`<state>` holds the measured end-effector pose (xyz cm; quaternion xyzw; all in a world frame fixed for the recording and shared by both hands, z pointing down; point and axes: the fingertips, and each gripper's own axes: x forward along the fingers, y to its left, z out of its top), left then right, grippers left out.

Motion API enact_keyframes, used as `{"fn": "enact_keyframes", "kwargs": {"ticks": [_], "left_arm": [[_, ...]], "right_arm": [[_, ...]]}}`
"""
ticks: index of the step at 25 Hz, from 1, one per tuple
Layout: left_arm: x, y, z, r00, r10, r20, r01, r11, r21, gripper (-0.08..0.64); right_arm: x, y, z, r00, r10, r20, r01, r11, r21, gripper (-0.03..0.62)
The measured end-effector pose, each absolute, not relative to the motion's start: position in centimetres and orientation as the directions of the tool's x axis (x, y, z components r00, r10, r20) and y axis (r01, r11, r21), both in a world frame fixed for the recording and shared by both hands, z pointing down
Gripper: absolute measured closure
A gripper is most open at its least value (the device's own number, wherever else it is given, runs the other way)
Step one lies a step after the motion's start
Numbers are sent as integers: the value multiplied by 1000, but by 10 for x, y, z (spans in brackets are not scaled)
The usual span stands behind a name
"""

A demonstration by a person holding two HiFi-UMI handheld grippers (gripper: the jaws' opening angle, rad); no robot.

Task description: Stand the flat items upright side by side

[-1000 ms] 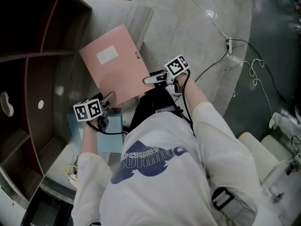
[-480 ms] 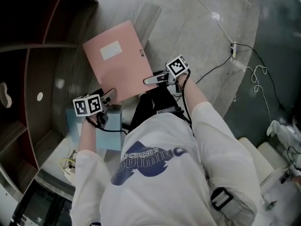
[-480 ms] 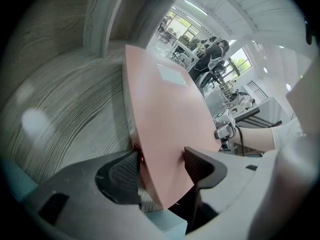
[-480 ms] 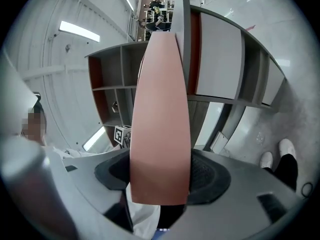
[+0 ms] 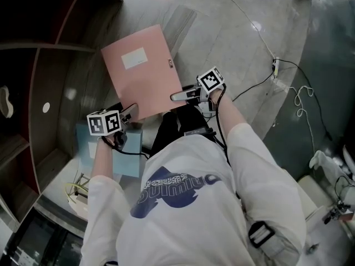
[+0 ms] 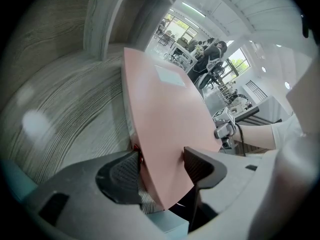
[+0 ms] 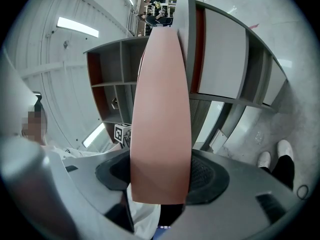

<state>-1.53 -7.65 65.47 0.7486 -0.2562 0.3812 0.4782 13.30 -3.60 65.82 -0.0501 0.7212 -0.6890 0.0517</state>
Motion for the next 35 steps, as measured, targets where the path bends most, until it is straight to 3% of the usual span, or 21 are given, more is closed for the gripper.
{"fn": "enact_keyframes", "kwargs": {"ticks": [7, 14, 22, 35], "left_arm": [[-16, -78, 649, 583, -55, 811, -743, -439, 504, 278], [-18, -91, 619, 594, -124, 795, -730, -499, 467, 278], [-28, -109, 592, 593, -260, 762, -743, -542, 393, 278], [-45, -120, 595, 566, -337, 753, -751, -586, 303, 278]], "right_arm": [[135, -37, 653, -990, -125, 69, -81, 97, -992, 310], [133, -49, 616, -983, -129, 134, -165, 266, -950, 310], [125, -71, 577, -961, -130, 244, -275, 535, -799, 310], [108, -81, 567, -907, -179, 382, -377, 748, -546, 310]]}}
